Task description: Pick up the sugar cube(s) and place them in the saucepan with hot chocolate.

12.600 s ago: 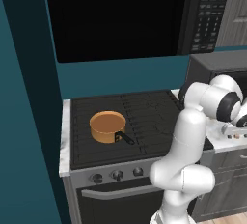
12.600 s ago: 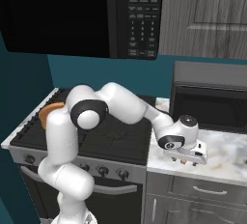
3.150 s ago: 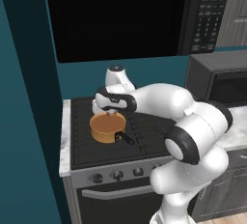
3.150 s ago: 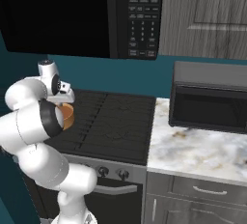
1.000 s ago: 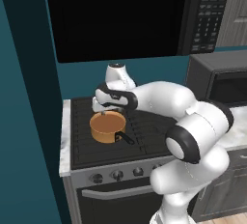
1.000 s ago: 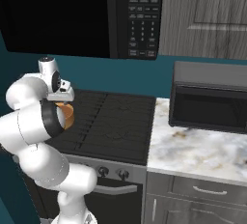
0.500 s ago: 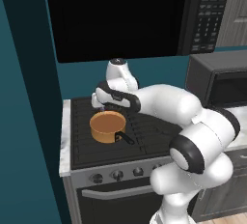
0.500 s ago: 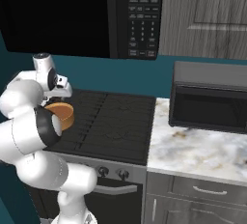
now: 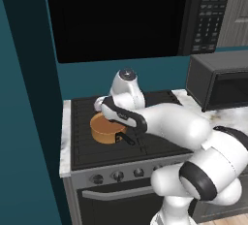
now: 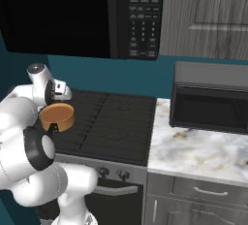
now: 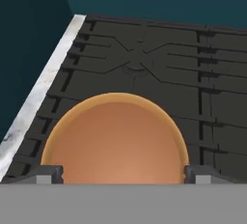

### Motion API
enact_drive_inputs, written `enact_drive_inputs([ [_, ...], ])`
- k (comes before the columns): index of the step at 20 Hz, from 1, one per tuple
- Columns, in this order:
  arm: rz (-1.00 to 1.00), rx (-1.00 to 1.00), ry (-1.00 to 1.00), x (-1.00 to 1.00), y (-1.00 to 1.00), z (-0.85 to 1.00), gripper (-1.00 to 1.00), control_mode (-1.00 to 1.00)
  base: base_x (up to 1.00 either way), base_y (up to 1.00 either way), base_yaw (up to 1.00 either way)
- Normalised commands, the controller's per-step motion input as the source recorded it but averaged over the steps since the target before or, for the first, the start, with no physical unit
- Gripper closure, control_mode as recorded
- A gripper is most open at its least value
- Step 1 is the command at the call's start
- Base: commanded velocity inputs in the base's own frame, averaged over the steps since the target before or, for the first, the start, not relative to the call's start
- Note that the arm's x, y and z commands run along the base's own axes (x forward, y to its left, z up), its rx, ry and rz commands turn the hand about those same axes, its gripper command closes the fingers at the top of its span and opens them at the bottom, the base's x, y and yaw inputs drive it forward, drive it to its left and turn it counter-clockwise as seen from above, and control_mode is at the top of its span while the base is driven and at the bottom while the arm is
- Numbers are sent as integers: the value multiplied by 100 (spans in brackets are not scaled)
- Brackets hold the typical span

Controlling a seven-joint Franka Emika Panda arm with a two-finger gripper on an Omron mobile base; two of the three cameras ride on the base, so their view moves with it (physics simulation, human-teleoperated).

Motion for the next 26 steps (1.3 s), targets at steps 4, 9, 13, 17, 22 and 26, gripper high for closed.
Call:
enact_drive_inputs([
  [4,0,2,-15,-23,-6,0,-100,-100,0,0,0],
  [9,0,2,-16,-37,-1,0,-100,-100,0,0,0],
  [13,0,4,-20,-37,-3,0,-100,-100,0,0,0],
  [17,0,4,-23,-35,-2,1,-100,-100,0,0,0],
  [22,0,8,-18,-26,-20,8,-100,-100,0,0,0],
  [26,0,17,-9,-2,-54,33,-100,-100,0,0,0],
])
